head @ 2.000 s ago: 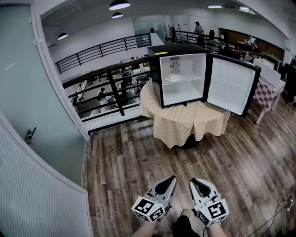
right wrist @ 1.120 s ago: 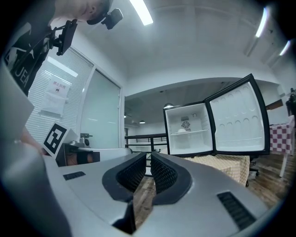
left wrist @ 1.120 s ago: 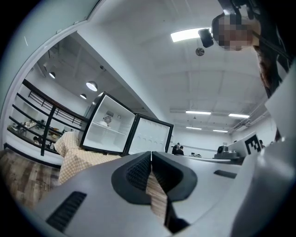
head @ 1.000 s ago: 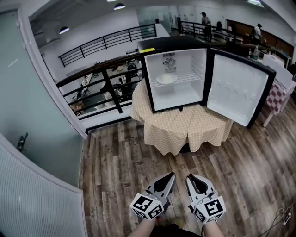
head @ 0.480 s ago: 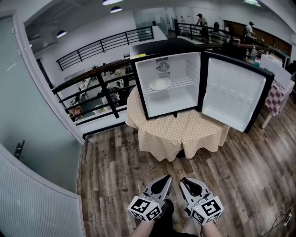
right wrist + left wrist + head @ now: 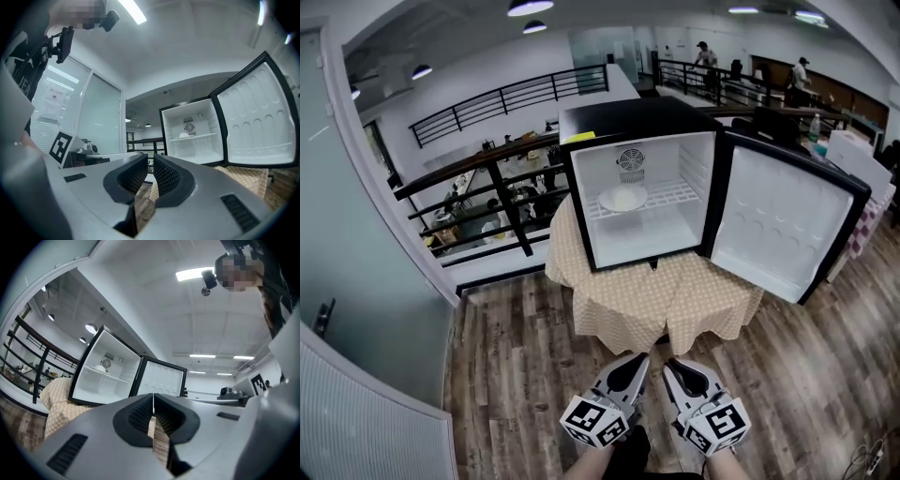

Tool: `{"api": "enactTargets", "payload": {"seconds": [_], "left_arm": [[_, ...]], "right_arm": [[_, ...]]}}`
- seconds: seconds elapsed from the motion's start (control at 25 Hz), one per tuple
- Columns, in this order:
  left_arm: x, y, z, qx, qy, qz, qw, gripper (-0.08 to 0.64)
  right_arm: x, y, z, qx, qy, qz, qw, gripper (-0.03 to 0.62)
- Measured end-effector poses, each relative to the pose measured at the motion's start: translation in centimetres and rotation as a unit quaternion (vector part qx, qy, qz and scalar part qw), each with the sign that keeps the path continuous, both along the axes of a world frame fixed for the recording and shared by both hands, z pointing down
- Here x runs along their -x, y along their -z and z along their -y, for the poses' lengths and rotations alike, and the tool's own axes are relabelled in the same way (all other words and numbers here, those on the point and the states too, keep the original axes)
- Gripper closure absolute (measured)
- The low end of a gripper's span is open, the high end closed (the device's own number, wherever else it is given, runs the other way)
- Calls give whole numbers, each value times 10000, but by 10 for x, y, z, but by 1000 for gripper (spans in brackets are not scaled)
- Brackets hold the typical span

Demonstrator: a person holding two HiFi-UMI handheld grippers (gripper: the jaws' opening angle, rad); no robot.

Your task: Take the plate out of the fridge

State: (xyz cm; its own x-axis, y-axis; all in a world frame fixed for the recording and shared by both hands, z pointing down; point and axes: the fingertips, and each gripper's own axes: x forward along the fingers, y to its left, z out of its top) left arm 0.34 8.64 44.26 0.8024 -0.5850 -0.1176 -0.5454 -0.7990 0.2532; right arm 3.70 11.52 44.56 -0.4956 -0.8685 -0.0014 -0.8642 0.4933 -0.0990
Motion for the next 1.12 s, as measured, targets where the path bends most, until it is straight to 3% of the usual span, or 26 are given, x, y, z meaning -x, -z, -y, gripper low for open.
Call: {"api": "enactTargets", "payload": {"seconds": [0.6,1.12], "left_arm": [[0,2,121,32,119,41,9999,546],[-6,-6,210,183,-95,-40,9998,546]], "right_arm": [[5,0,129,142,35,-117,9998,540],[5,-9,219,344,-44,-235,9991,540]]}}
